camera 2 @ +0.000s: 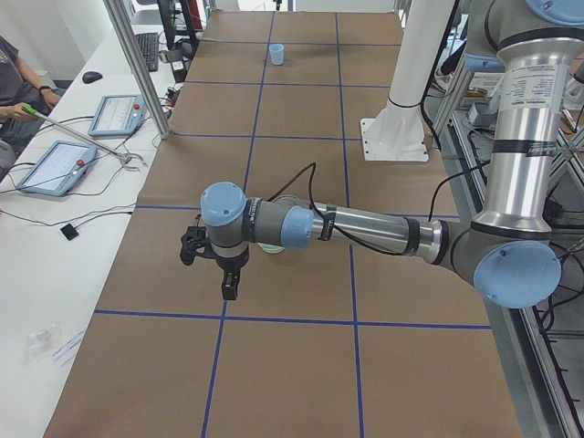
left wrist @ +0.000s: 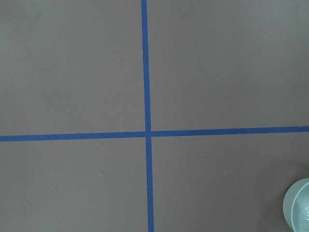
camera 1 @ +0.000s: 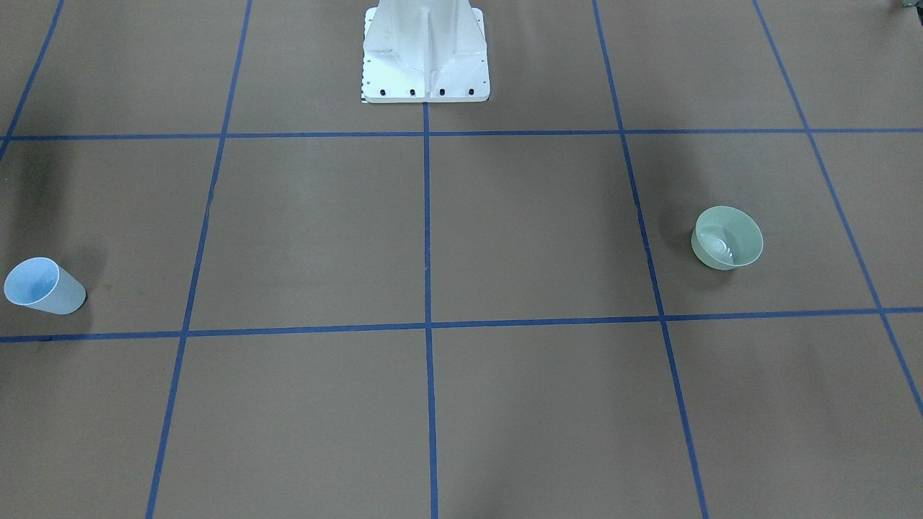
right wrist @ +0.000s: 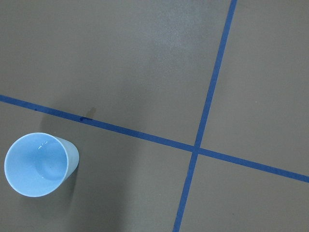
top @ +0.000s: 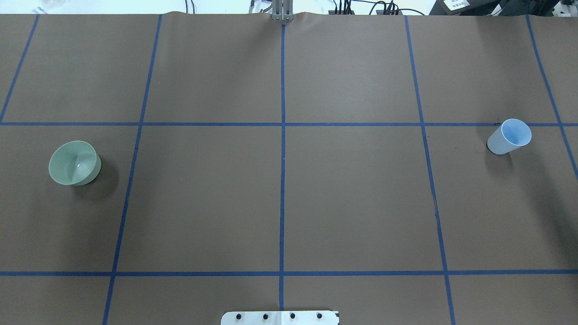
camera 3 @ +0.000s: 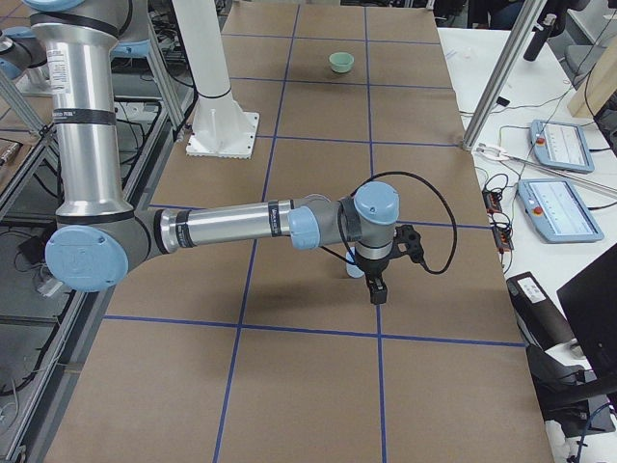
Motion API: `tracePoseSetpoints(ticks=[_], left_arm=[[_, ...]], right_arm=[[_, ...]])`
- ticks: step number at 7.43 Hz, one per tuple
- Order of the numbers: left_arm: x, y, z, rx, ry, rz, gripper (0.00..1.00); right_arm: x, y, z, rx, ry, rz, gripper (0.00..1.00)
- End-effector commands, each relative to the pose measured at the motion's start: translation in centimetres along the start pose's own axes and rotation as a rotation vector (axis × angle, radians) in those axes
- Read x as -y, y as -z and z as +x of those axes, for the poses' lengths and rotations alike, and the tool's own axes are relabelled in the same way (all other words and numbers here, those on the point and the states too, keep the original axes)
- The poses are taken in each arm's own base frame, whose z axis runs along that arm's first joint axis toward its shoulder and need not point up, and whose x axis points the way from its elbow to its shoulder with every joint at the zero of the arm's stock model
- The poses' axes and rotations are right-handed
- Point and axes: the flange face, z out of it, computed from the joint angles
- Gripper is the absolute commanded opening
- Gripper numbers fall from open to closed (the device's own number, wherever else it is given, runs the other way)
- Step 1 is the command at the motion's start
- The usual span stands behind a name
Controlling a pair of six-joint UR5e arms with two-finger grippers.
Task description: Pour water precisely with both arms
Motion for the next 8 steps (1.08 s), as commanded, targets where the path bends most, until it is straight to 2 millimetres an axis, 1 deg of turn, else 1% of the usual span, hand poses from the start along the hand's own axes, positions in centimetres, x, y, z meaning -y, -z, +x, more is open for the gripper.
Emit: tracePoseSetpoints(ticks=[1,2,3,4,7,8], left_arm=[[-1.8,-0.1,-0.1,-0.005,0.003,-0.01,1.0],[-2.1,-0.1,0.0,-0.007,-0.001,-0.008,1.0],[-3.4,-0.8,-0.8,-0.006,0.009,-0.018,1.0],[-3.6,-0.6,-0.5,-0.013,0.003,-0.011,1.0],[-3.6,-0.9,0.2,-0.082,0.006,-0.022,1.0],[-3.4,-3.3,2.2,-0.082,-0.031,-0.071,1.0]], right_arm=[[0.0,-0.9,0.6,0.001,-0.01,-0.014,1.0],[-0.1,-1.2,0.9,0.002,-0.012,-0.017,1.0],[-0.1,-1.2,1.0,0.0,-0.013,-0.018,1.0],[-0.1,-1.2,1.0,0.0,-0.014,-0.018,1.0],[-0.5,-1.4,1.0,0.011,-0.018,-0.022,1.0],[-0.6,-1.6,1.0,0.011,-0.02,-0.027,1.0]])
